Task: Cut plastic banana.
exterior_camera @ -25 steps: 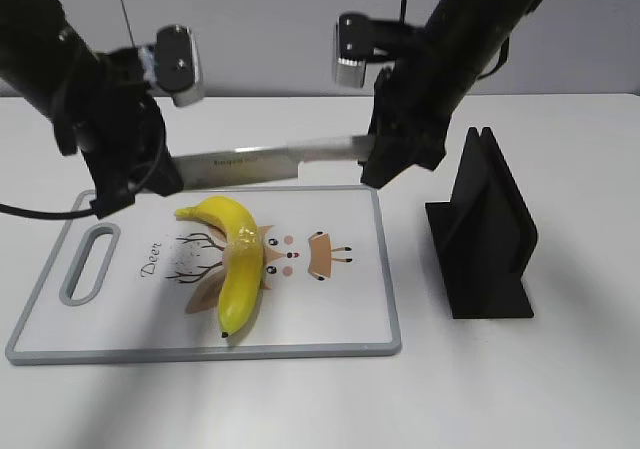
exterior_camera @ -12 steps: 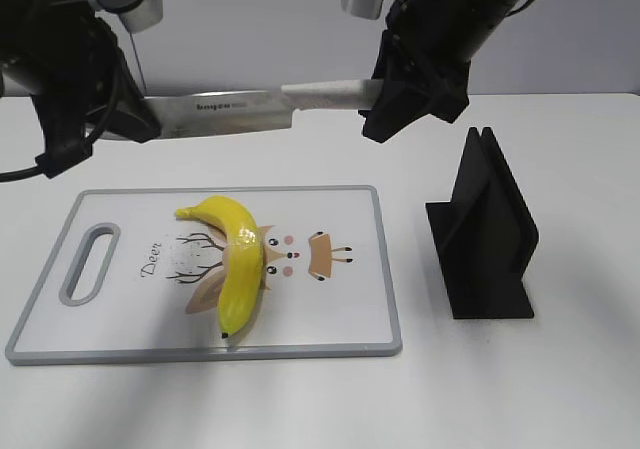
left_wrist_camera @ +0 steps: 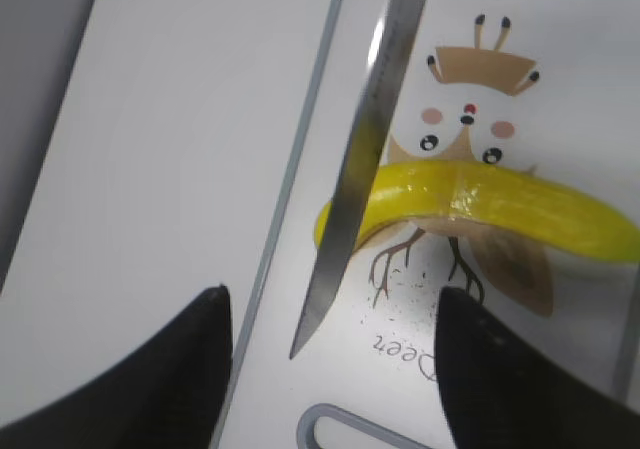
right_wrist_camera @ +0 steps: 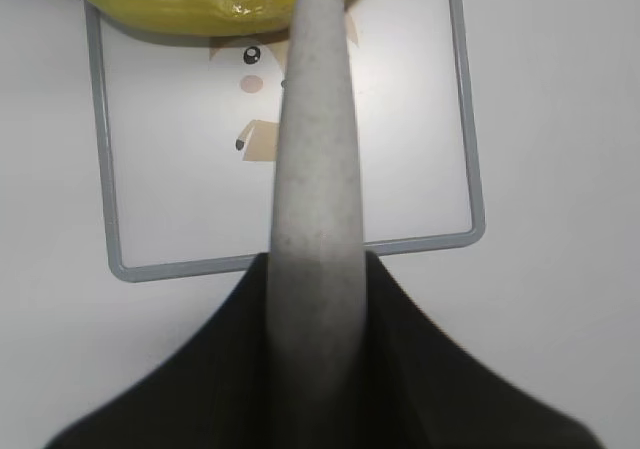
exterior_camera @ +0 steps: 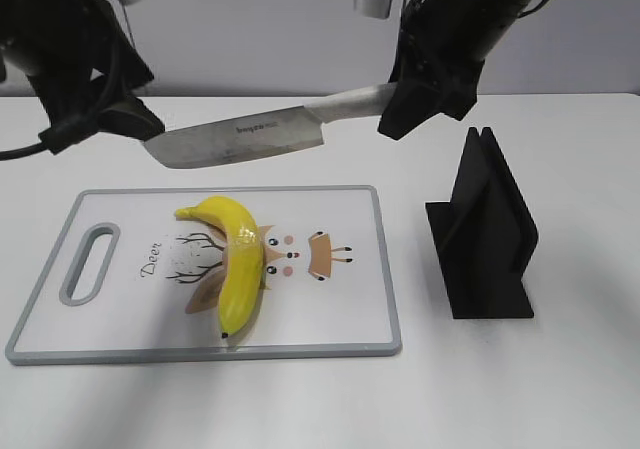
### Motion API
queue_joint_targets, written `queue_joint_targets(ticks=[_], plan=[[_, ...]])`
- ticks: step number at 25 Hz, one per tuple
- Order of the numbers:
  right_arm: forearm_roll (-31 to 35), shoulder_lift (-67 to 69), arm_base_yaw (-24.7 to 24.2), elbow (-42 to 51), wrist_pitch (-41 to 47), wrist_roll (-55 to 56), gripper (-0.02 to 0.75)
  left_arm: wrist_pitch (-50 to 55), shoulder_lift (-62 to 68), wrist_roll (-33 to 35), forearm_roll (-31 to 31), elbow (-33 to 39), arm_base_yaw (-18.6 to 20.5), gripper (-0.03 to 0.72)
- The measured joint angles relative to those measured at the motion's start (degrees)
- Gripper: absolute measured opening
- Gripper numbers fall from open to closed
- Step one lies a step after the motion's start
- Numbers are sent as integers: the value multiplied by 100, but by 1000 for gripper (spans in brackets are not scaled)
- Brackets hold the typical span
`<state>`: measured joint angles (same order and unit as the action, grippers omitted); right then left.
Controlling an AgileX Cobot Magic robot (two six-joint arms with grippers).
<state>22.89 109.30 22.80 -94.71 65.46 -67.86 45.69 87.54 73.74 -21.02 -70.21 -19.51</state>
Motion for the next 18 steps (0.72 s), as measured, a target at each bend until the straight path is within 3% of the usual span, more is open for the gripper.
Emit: queue_joint_targets(ticks=[3, 6, 9, 11, 15, 18], plan=[[-6, -11, 0, 0, 0, 238, 165, -370, -302, -895, 142, 6, 27, 618], [-167, -90, 0, -28, 5, 681, 165, -470, -600, -2398, 586, -41, 177, 609], [-480, -169, 0, -227, 11, 1892, 165, 274, -677, -4141, 1041, -403, 541, 597], [-563, -194, 0, -394, -81, 2558, 165, 839, -677, -4917, 1273, -632, 899, 594], [-605, -242, -6, -615, -13, 3111, 165, 1986, -700, -5731, 1424, -970, 1536, 590], [-605, -362, -6, -598, 251, 3812, 165, 2321, -808, -5935, 1440, -962, 1829, 589]])
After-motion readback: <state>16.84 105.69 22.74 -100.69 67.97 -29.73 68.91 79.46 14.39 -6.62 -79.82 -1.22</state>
